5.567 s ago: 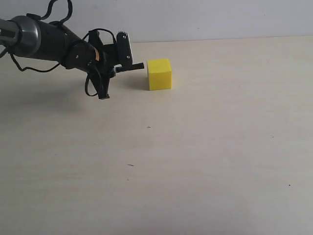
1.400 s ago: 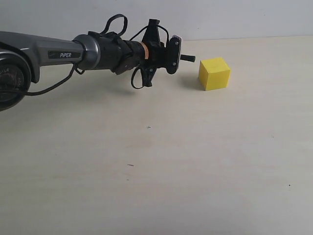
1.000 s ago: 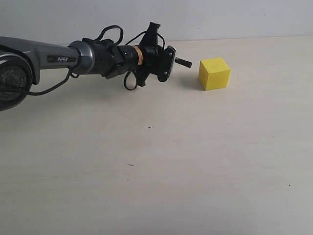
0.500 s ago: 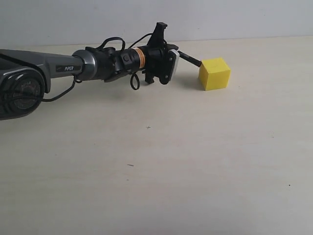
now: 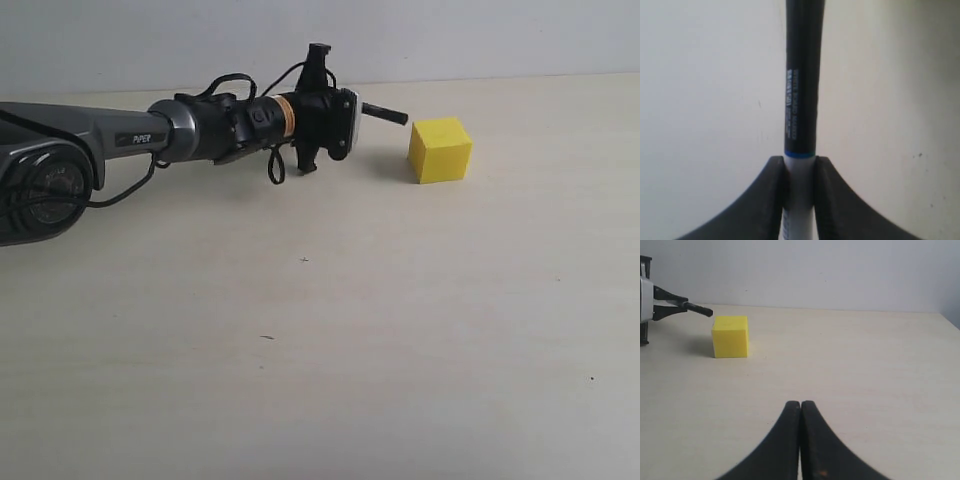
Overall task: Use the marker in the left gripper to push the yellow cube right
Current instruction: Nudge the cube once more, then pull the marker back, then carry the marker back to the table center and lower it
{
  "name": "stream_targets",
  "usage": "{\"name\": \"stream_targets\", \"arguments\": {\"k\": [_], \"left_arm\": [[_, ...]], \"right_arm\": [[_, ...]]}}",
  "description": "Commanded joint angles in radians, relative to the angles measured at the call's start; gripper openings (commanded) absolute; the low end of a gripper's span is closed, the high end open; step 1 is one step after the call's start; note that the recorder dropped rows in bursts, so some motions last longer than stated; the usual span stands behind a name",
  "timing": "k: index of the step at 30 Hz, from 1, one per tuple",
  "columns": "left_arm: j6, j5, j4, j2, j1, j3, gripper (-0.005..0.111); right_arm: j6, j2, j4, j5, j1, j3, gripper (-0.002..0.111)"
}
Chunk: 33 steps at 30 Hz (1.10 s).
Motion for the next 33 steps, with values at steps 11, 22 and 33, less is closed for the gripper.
{"name": "stream_targets", "arguments": {"k": [11,22,33], "left_arm": [[-0.176,0.844,-0.495,-0.240,0.003,0.002,0.000],[-0.692,1.494,-0.614,-0.360,0.000,0.000,0.000],[-0.952,1.578,-0.897,-0.410,-0.111,0.108,0.000]], "right_arm": [[0.005,-0.006,-0.003,-0.009,-0.006,0.005,0.000],[0.005,-0.006,-0.003,-0.009,-0.006,0.005,0.000],[0.005,-0.006,-0.003,-0.009,-0.006,0.005,0.000]]}}
